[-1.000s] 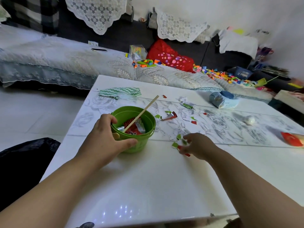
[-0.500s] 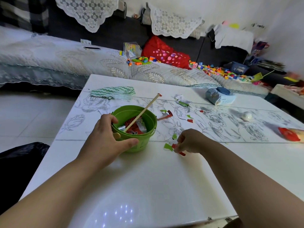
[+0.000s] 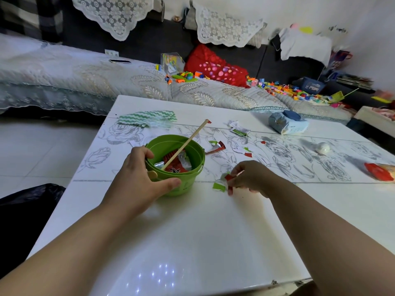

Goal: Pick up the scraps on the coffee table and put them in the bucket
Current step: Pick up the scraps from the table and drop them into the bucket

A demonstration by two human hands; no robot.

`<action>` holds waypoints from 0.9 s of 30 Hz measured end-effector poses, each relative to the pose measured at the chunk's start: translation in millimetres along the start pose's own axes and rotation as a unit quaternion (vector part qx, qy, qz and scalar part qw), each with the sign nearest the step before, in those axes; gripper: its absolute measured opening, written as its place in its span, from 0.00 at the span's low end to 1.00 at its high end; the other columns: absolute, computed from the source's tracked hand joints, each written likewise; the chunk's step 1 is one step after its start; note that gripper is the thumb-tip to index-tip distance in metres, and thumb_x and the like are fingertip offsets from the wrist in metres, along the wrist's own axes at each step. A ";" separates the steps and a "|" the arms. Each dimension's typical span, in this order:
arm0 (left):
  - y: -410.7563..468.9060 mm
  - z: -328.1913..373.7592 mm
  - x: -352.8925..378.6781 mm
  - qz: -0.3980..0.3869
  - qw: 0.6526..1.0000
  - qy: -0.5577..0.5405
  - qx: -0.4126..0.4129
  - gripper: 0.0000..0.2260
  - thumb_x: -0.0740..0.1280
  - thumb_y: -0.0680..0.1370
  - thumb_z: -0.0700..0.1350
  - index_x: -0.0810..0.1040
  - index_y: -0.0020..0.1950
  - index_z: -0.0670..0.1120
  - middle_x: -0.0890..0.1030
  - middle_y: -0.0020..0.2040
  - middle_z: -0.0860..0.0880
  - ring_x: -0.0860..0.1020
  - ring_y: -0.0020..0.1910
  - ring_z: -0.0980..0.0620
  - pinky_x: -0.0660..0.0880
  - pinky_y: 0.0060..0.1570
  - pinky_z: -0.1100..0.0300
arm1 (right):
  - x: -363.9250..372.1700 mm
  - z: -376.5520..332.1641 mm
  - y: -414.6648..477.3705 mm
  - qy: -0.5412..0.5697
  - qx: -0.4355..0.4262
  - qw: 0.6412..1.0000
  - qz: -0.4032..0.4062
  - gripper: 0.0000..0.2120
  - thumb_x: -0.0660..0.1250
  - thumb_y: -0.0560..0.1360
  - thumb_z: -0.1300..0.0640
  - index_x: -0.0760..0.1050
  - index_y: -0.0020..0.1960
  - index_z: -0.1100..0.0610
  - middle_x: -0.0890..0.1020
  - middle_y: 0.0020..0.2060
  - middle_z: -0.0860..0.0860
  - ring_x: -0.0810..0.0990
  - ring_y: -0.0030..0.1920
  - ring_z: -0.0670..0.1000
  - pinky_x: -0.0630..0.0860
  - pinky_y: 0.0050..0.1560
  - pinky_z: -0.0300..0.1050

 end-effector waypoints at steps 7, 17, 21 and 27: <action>0.3 -0.4 0.8 -0.002 1.000 0.001 -0.001 0.30 0.77 0.62 0.57 0.62 0.55 0.55 0.68 0.55 0.54 0.74 0.45 0.63 0.70 0.38 0.63 | 2.5 -6.2 20.9 -0.038 0.021 0.999 0.032 0.22 0.76 0.67 0.58 0.77 0.60 0.59 0.79 0.48 0.54 0.80 0.47 0.53 0.81 0.47 0.46; 2.0 -1.7 1.2 -0.002 1.000 0.003 -0.001 0.30 0.76 0.62 0.57 0.62 0.55 0.56 0.68 0.55 0.54 0.74 0.46 0.64 0.70 0.38 0.62 | 5.1 -8.2 25.5 -0.080 0.026 0.996 0.043 0.16 0.74 0.69 0.56 0.78 0.54 0.61 0.82 0.49 0.58 0.82 0.52 0.57 0.80 0.56 0.52; 1.6 -0.9 1.0 -0.002 1.000 0.001 -0.002 0.30 0.77 0.63 0.56 0.62 0.55 0.55 0.69 0.55 0.53 0.73 0.45 0.64 0.69 0.36 0.65 | 4.1 -1.6 21.3 -0.038 0.035 0.997 0.052 0.11 0.74 0.68 0.58 0.78 0.48 0.60 0.80 0.42 0.56 0.81 0.45 0.54 0.81 0.50 0.50; 0.7 0.3 0.2 0.000 1.000 0.003 0.001 0.30 0.77 0.63 0.56 0.61 0.55 0.55 0.67 0.55 0.54 0.72 0.44 0.66 0.69 0.36 0.66 | -21.1 -37.1 -9.8 0.198 -0.033 0.978 0.060 0.04 0.71 0.72 0.61 0.77 0.45 0.59 0.80 0.35 0.52 0.75 0.34 0.48 0.69 0.34 0.42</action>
Point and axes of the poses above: each hand's wrist, its own y-axis towards the middle knuckle, its own x-axis out of the palm, z = x × y, the point moved 8 cm from there along y, towards the middle knuckle
